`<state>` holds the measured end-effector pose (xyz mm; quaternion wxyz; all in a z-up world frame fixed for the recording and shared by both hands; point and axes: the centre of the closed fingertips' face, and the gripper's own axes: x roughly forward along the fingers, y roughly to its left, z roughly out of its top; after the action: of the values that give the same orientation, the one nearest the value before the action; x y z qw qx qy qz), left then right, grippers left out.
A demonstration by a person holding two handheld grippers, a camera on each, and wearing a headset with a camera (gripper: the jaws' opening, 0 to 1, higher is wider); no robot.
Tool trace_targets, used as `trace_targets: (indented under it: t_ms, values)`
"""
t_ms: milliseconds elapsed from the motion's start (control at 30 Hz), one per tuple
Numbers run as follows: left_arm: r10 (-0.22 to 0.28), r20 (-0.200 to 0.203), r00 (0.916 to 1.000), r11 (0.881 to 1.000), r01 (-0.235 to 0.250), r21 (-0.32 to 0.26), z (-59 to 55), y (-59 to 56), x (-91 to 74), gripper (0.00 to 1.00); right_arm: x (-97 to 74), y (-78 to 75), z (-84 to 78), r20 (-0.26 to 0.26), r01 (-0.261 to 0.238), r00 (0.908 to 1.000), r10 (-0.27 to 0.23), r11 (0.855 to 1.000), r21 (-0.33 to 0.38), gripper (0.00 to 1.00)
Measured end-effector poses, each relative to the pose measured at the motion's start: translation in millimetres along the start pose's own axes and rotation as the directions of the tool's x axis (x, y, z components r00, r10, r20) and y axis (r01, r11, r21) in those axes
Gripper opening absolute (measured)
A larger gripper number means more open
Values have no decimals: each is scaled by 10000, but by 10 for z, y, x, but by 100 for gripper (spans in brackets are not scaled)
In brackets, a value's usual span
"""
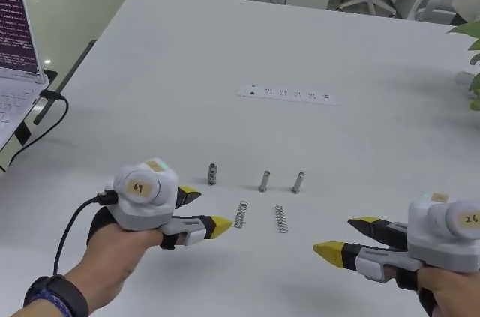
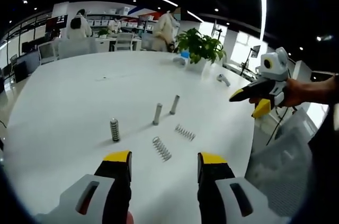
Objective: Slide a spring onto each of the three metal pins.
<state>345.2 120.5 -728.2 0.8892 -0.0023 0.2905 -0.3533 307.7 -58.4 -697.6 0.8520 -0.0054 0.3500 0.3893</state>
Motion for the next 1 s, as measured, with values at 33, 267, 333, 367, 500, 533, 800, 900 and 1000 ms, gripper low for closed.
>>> trace_targets:
  t_ms: [33,267,333,367,500,533,800,900,1000]
  values:
    - [-9,-40,10000,10000,9,-26,-12,-10,33,44,-6,1,-5,7,13,10000,-13,10000,20,57]
    - [-127,-319,9994,9999,124,-83,-66,-54,256,43,-36,8,-54,5,49,10000,-49,9999,147,57]
    - [-175,-435,9989,9998,173,-42,-88,-73,332,43,-49,10,-64,-7,46,10000,-46,9999,125,57]
    - [-193,-456,9988,9998,190,-70,-93,-74,360,43,-55,5,-68,-14,59,10000,-58,9999,122,57]
    - [-223,-667,9975,9997,224,2,-132,-81,492,40,-86,-23,-70,7,132,9999,-132,9997,192,57]
    - [-277,-725,9970,9996,281,48,-139,-93,526,40,-93,-26,-69,7,139,9999,-139,9997,200,57]
    - [-63,-985,9951,10000,58,-53,-211,7,687,36,-117,-71,-72,-1,232,9997,-232,9994,250,56]
    - [49,-1061,9943,9998,-68,-176,-243,38,726,34,-113,-77,-81,-29,238,9997,-237,9993,274,56]
    - [83,-1185,9929,9998,-102,-153,-282,45,765,32,-102,-74,-87,-78,222,9997,-221,9995,233,56]
